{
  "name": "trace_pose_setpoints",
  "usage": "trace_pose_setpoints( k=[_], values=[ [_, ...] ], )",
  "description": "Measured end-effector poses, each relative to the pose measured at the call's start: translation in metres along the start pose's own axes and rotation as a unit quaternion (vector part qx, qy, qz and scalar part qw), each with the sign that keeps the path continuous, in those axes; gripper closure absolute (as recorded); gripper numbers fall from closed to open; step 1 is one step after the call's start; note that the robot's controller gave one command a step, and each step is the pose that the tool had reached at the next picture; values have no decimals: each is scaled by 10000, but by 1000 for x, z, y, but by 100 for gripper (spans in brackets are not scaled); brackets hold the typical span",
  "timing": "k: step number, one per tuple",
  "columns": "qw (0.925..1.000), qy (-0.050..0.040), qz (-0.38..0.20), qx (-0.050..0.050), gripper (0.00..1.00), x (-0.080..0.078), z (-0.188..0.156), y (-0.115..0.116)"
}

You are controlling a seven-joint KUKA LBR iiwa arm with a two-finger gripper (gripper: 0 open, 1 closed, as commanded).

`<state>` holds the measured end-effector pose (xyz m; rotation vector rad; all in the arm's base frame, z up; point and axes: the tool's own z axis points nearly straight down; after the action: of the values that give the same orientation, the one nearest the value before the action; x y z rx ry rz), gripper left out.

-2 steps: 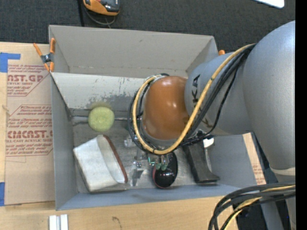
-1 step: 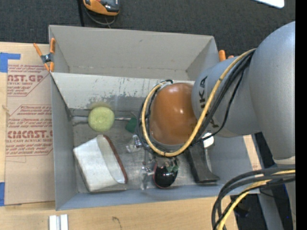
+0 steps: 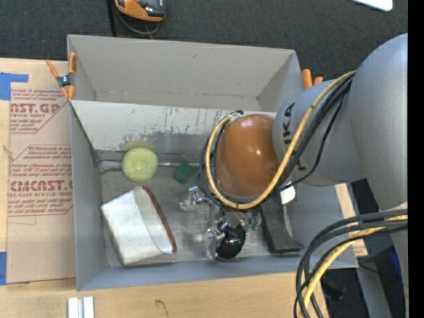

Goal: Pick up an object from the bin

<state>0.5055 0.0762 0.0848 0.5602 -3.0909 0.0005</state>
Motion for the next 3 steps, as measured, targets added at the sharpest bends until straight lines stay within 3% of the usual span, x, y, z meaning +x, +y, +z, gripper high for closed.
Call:
trace_pose_setpoints(
  k=[1, 2, 3],
  values=[
    [9975, 3, 701, -10, 0, 12, -2, -17],
    [9994, 4, -358, -16, 100, 38, 4, -86],
    [9994, 3, -358, -16, 100, 38, 4, -85]
  ],
)
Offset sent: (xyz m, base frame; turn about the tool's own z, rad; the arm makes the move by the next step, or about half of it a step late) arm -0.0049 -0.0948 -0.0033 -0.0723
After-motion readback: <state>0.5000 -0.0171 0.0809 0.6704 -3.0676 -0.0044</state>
